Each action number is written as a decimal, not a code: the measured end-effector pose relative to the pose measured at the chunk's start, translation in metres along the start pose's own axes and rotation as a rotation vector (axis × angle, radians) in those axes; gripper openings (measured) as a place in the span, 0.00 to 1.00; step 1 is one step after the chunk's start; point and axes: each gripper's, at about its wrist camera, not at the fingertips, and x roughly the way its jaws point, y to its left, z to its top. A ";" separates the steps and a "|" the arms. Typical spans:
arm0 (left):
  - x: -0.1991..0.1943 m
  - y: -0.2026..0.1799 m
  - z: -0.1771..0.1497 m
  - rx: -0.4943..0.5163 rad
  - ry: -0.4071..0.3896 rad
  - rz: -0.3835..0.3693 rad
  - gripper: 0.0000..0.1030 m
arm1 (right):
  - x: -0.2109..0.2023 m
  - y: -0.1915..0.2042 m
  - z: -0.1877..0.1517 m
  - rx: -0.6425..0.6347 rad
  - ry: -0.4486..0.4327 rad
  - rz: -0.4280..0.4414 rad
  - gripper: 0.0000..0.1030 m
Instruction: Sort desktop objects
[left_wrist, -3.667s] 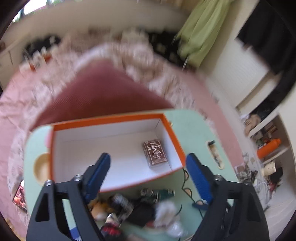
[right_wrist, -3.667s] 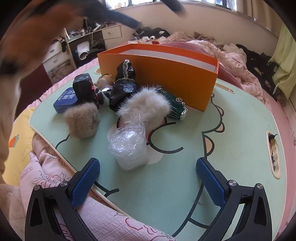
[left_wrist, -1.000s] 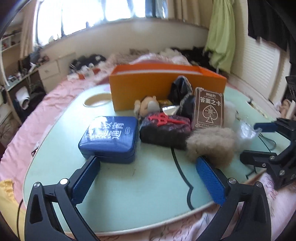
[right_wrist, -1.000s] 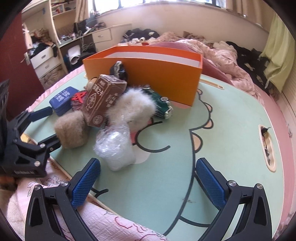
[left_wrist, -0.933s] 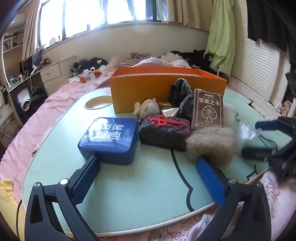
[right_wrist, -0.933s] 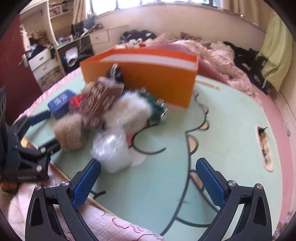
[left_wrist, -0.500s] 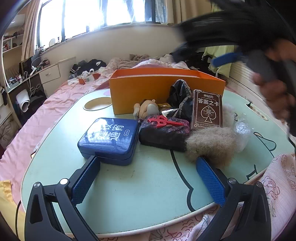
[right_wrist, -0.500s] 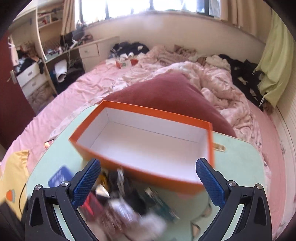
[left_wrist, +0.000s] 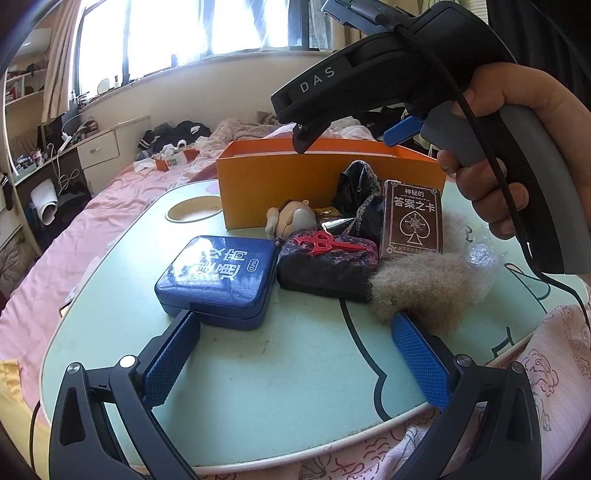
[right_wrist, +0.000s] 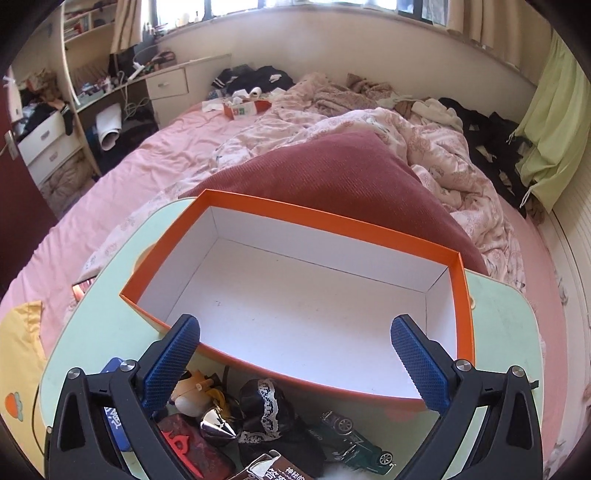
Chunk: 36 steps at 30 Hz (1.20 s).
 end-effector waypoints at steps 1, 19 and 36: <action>0.000 0.000 0.000 0.000 0.000 0.000 1.00 | 0.000 0.001 0.000 -0.001 -0.002 0.000 1.00; -0.001 -0.001 0.000 0.001 -0.003 -0.001 1.00 | -0.105 -0.065 -0.124 -0.025 -0.216 0.189 1.00; -0.002 -0.003 -0.001 0.002 -0.003 -0.001 1.00 | -0.052 -0.062 -0.172 -0.067 -0.005 0.138 1.00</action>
